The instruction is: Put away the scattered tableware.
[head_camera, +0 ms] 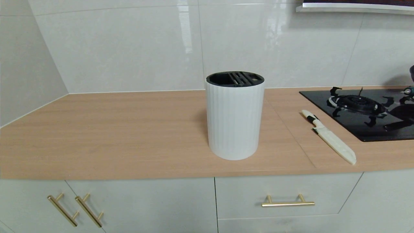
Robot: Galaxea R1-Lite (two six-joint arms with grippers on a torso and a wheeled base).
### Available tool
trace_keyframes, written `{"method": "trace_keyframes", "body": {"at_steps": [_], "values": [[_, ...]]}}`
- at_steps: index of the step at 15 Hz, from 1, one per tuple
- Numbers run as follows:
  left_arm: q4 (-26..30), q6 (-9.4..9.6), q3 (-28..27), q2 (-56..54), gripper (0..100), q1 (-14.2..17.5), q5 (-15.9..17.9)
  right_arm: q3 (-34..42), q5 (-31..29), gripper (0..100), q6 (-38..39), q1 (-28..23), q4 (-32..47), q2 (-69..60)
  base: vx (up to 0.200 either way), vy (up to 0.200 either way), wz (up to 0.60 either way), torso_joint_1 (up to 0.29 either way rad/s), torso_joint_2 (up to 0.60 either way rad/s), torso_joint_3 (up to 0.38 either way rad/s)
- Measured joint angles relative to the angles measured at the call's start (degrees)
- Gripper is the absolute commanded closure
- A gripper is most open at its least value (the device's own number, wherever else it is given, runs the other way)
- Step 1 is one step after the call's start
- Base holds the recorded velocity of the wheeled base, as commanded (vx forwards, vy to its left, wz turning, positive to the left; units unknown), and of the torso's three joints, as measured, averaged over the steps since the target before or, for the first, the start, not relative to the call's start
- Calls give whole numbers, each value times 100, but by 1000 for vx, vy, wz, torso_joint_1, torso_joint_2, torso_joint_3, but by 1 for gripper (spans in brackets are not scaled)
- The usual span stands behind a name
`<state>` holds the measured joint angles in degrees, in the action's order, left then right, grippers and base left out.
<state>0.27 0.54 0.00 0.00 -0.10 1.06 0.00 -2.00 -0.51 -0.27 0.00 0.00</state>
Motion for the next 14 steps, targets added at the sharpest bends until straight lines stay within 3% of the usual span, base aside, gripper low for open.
{"method": "trace_keyframes", "body": {"at_steps": [14], "values": [[-2,0,0,0,0,0,0,0,0,0,2,0,0,0,0,0,0,218,-521,-307]]}}
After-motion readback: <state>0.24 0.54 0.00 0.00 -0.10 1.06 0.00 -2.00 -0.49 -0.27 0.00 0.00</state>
